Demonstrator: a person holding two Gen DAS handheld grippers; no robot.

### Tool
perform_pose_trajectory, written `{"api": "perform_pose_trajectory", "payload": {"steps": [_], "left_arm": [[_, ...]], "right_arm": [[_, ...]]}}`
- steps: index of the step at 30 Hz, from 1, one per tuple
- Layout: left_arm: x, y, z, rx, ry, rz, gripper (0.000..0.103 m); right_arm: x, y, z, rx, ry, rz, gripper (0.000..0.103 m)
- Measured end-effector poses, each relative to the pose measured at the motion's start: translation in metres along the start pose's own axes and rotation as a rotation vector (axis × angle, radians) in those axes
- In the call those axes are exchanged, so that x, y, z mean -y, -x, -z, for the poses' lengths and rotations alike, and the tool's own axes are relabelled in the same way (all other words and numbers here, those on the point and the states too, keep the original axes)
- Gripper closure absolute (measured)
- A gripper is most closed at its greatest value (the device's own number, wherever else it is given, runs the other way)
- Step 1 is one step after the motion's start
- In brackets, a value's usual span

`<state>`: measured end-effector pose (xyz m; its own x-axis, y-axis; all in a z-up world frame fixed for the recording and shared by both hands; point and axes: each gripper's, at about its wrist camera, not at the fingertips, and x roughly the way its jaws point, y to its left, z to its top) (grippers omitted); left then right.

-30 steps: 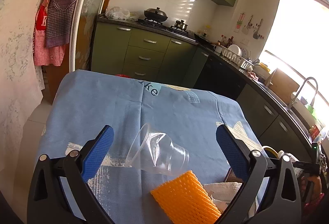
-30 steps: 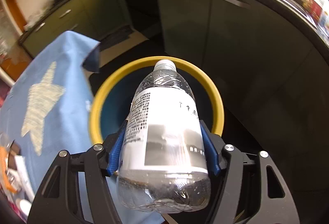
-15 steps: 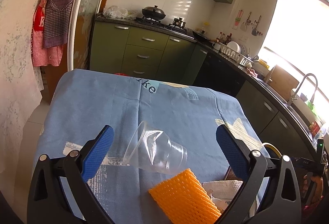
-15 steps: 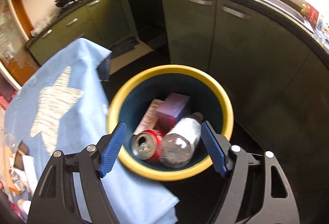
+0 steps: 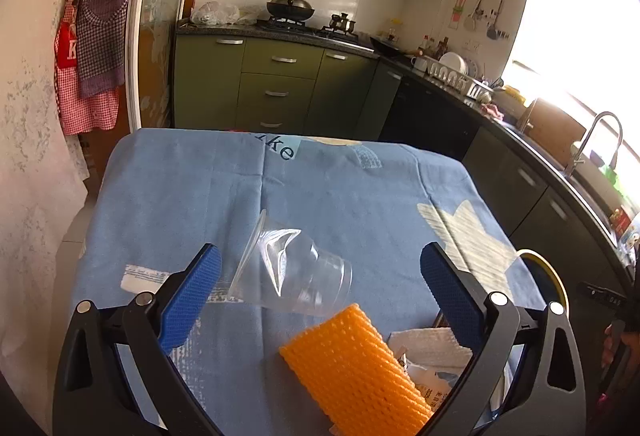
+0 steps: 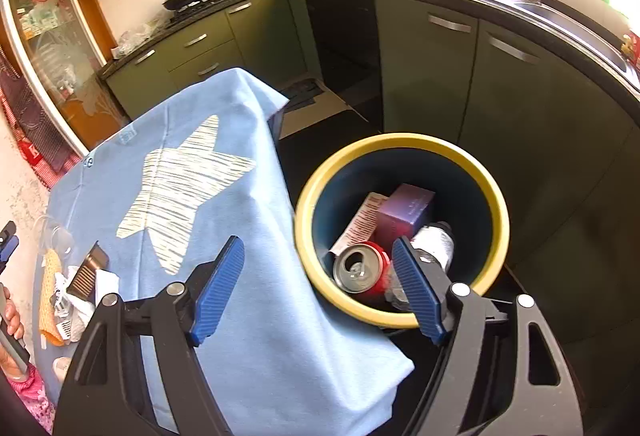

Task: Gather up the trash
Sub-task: 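Grasp the clear plastic cup on the cloth with the left gripper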

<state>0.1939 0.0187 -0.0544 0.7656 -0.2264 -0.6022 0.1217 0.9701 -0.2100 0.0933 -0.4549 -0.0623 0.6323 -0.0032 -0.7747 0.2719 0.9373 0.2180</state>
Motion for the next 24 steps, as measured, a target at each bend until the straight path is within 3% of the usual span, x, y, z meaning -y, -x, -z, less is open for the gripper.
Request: {"api": "perform_pose_trajectory", "payload": {"steps": [5,10,15,19,24], "left_arm": [[-0.018,-0.008,-0.009,-0.038,0.024,-0.072,0.005],[-0.028,-0.031,-0.021,-0.11,0.004,-0.057,0.005],[0.003,-0.052,-0.015,-0.164,-0.172,-0.06,0.005],[0.031,-0.07,-0.005,-0.214,-0.334,-0.122,0.005],[0.038,-0.091,-0.001,-0.274,-0.386,-0.193,0.005]], "right_arm": [[-0.004,-0.008,0.003,-0.019,0.015,-0.017,0.03],[-0.002,-0.015,0.007,-0.035,0.006,-0.026,0.03],[-0.004,-0.02,0.008,-0.048,0.014,-0.031,0.03],[-0.008,-0.021,0.008,-0.052,0.026,-0.037,0.03],[-0.012,-0.025,0.01,-0.062,0.033,-0.044,0.03]]}}
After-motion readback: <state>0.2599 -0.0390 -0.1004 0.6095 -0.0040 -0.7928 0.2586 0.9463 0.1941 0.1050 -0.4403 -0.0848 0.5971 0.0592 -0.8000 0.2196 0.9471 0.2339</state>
